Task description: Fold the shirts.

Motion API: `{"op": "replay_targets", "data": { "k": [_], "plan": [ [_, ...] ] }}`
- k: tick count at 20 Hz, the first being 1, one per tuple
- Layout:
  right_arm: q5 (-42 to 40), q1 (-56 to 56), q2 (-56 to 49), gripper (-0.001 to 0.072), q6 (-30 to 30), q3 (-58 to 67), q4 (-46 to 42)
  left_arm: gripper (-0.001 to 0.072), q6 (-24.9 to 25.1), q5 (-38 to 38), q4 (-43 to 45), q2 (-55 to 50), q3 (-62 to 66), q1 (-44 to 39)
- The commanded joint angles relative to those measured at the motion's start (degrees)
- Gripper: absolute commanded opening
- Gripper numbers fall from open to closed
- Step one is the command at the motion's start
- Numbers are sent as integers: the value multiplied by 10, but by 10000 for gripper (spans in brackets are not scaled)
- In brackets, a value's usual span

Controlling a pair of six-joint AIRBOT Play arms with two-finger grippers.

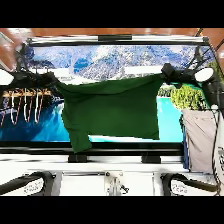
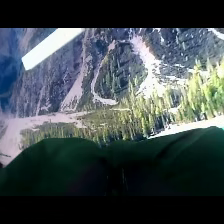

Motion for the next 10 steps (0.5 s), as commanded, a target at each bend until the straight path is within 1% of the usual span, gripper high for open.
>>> {"op": "replay_targets", "data": {
  "k": [1,2,3,4,5,6,7,9,10],
  "plan": [
    [-7,0,-53,152,-1,-3,69,209,-1,1,-69,-72,-1,1],
    [7,-9,-44,364,-14,-2,82,639,10,-18,-66,-71,7,5],
    [38,-22,-31,519,-48,3,89,704,10,-62,-51,-69,24,16],
    [91,-42,-12,522,-91,14,80,702,10,-127,-23,-68,53,34],
    [147,-64,8,522,-113,26,55,694,10,-195,10,-67,82,54],
    [207,-90,28,521,-119,36,14,656,10,-255,43,-66,104,72],
    [254,-111,47,521,-118,37,-28,579,10,-311,74,-63,115,89],
    [369,-141,70,521,-109,37,-113,578,9,-399,105,-52,96,111],
    [431,-151,70,521,-126,35,-140,577,14,-425,104,-41,61,116]
  ]
}}
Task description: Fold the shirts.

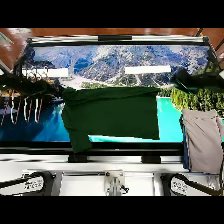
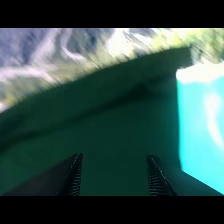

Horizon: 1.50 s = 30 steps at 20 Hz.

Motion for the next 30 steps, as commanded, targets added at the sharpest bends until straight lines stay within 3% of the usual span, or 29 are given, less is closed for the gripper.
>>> {"op": "replay_targets", "data": {
  "k": [1,4,7,10,13,15,17,18,21,23,25,30],
  "plan": [
    [230,-49,24,521,-63,-9,-97,577,20,-150,45,31,-69,29],
    [280,-73,24,521,-82,-76,-66,605,49,-83,31,88,-266,32],
    [265,-67,24,522,-85,-137,-53,605,109,-14,-77,95,-391,30],
    [238,-67,24,522,-88,-159,-43,604,133,76,-157,93,-449,28],
    [224,-67,24,523,-88,-159,-43,601,136,119,-157,79,-458,7],
    [222,-67,22,587,-88,-159,-44,600,142,135,-157,63,-458,-14],
    [223,-67,18,587,-88,-160,-44,592,141,164,-158,45,-458,-36],
    [223,-67,18,587,-88,-166,-45,566,141,176,-164,40,-458,-44],
    [216,-67,18,588,-88,-216,-60,195,142,189,-178,35,-457,-52],
    [186,-67,18,587,-89,-273,-53,97,163,188,-179,37,-456,-51],
    [137,-67,18,587,-92,-325,-35,37,213,170,-178,42,-449,-51],
    [47,-67,18,587,-66,-370,-11,37,217,163,-178,66,-426,-51]
  ]
}}
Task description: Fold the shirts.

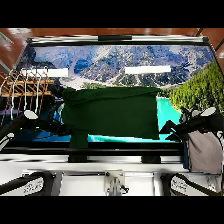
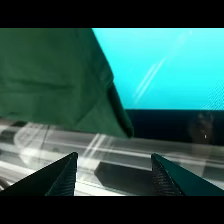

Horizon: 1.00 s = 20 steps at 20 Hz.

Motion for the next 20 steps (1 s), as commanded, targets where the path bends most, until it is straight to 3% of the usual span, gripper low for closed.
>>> {"op": "replay_targets", "data": {
  "k": [1,5,9,10,11,15,17,20],
  "plan": [
    [-68,4,0,588,14,-32,23,37,15,-14,-8,17,17,-1],
    [-126,65,-2,587,35,-33,23,37,15,-14,-9,27,36,-1],
    [-117,135,-43,565,55,-33,21,37,15,-14,-8,32,60,-1],
    [-114,146,-50,356,56,-33,21,37,15,-18,-8,32,73,-1],
    [-109,152,-48,66,60,-33,24,37,20,-28,-8,32,89,-1],
    [-71,152,20,71,43,54,-4,35,33,-101,32,45,239,-1],
    [-52,152,82,71,-16,162,-8,36,17,-124,52,69,373,-1],
    [-95,152,177,71,-27,387,-53,36,2,-117,52,104,624,0]
  ]
}}
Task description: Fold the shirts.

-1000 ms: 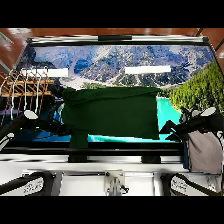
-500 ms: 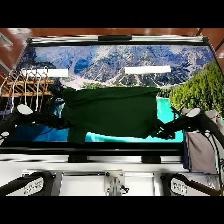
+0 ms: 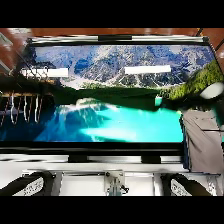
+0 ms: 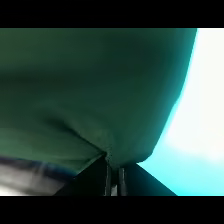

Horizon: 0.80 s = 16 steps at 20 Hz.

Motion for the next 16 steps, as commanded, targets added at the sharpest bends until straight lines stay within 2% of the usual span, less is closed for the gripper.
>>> {"op": "replay_targets", "data": {
  "k": [1,3,5,8,11,16],
  "plan": [
    [-47,2,103,71,-31,244,-58,36,-23,-2,16,35,295,2],
    [-74,3,142,71,-39,381,-95,36,-60,14,17,40,458,2],
    [-72,3,167,71,-30,479,-102,36,-111,35,13,67,527,2],
    [-41,3,208,71,11,521,-105,36,-119,44,2,144,469,2],
    [27,3,231,71,40,521,-127,36,-119,49,28,208,396,2],
    [172,3,179,71,81,518,-172,36,-118,14,103,200,356,2]
  ]
}}
